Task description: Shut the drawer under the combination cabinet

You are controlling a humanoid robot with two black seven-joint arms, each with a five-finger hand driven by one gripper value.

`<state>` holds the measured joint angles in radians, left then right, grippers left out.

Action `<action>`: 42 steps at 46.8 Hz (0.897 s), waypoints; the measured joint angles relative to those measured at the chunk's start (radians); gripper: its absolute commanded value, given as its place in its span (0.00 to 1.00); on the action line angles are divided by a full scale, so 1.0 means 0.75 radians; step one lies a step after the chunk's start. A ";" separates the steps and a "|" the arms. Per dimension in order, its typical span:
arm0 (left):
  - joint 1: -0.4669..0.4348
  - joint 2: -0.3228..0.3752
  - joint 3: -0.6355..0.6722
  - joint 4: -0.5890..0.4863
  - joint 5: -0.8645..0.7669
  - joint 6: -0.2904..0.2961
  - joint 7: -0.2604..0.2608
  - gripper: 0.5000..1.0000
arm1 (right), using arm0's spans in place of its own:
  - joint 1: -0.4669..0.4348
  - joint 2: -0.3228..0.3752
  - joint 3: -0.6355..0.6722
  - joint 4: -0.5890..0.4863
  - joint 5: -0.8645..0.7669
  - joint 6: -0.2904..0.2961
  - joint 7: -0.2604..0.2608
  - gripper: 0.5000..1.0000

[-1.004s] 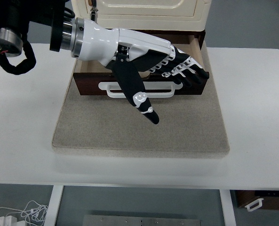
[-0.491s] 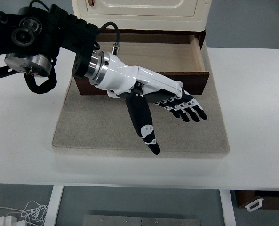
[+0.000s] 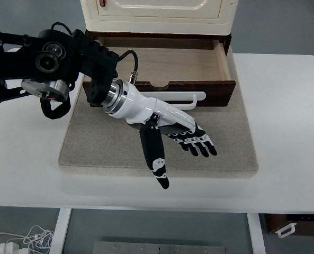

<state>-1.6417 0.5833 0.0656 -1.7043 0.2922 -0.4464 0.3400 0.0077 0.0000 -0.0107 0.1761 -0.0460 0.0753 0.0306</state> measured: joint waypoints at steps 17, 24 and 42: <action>-0.002 -0.013 0.038 0.042 0.109 -0.007 0.206 1.00 | 0.000 0.000 0.000 0.000 0.000 0.000 0.000 0.90; 0.002 -0.029 0.056 0.065 0.129 -0.008 0.234 1.00 | 0.000 0.000 0.000 0.000 0.000 0.000 0.000 0.90; 0.011 -0.095 0.056 0.129 0.132 0.003 0.323 1.00 | 0.000 0.000 0.000 0.000 0.000 0.000 0.000 0.90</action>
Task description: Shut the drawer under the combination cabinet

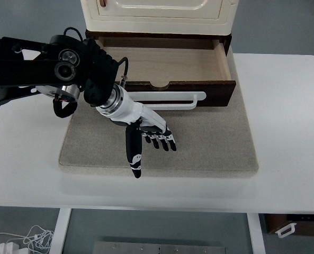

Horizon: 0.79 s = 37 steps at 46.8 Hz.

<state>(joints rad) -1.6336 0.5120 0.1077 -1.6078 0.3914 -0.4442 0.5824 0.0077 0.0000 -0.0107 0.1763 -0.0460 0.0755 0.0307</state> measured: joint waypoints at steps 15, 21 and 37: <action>-0.001 -0.060 -0.007 0.075 -0.003 0.035 0.009 1.00 | 0.000 0.000 0.000 0.000 0.000 0.000 0.000 0.90; 0.001 -0.072 -0.009 0.092 -0.002 0.042 0.010 1.00 | 0.000 0.000 0.000 0.000 0.000 0.000 0.000 0.90; 0.000 -0.075 -0.015 0.143 0.000 0.044 0.009 1.00 | 0.000 0.000 0.000 0.000 0.000 0.000 0.000 0.90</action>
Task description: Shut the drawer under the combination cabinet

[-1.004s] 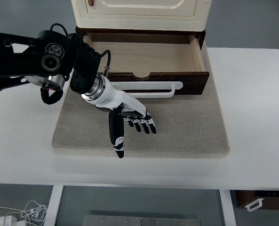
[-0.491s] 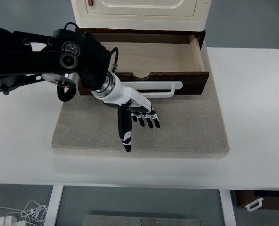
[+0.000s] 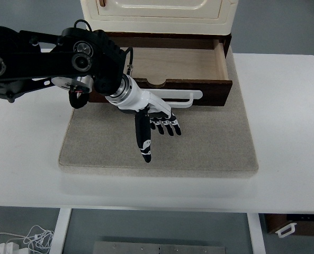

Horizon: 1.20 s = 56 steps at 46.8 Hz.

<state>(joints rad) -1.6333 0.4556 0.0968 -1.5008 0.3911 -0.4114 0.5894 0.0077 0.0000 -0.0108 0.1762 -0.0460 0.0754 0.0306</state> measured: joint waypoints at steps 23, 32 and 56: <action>0.005 -0.021 -0.004 0.095 0.012 0.045 -0.002 1.00 | 0.000 0.000 0.000 0.000 0.000 0.000 0.000 0.90; 0.006 -0.034 -0.006 0.153 0.014 0.047 -0.004 1.00 | 0.000 0.000 0.000 0.000 0.000 0.000 0.000 0.90; 0.041 -0.056 -0.063 0.288 0.071 0.068 -0.009 1.00 | 0.000 0.000 0.000 0.000 0.000 0.000 0.000 0.90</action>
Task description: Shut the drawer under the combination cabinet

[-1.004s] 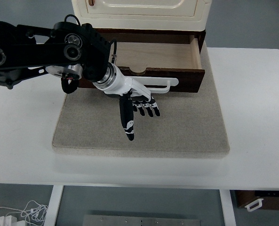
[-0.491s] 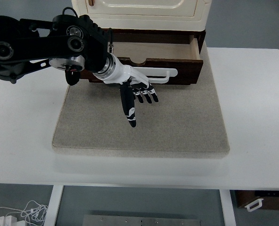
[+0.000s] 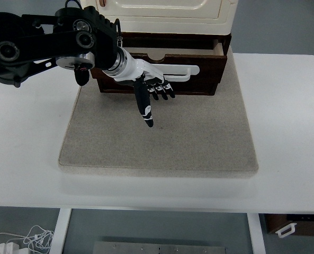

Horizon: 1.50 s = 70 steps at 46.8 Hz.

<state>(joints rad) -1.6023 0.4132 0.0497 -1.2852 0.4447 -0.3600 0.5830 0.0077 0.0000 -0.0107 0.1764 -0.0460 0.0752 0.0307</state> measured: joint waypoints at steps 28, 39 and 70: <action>0.016 -0.009 -0.005 0.112 0.035 0.059 -0.021 1.00 | 0.000 0.000 0.000 0.000 0.000 0.000 0.000 0.90; 0.023 -0.011 -0.003 0.124 0.035 0.089 -0.027 1.00 | 0.000 0.000 0.000 0.000 0.000 0.000 0.000 0.90; 0.026 -0.009 -0.003 0.176 0.034 0.096 -0.054 1.00 | 0.000 0.000 0.000 0.000 0.000 0.000 0.000 0.90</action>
<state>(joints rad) -1.5829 0.4066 0.0476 -1.1534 0.4701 -0.2881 0.5423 0.0077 0.0000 -0.0107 0.1763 -0.0460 0.0754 0.0307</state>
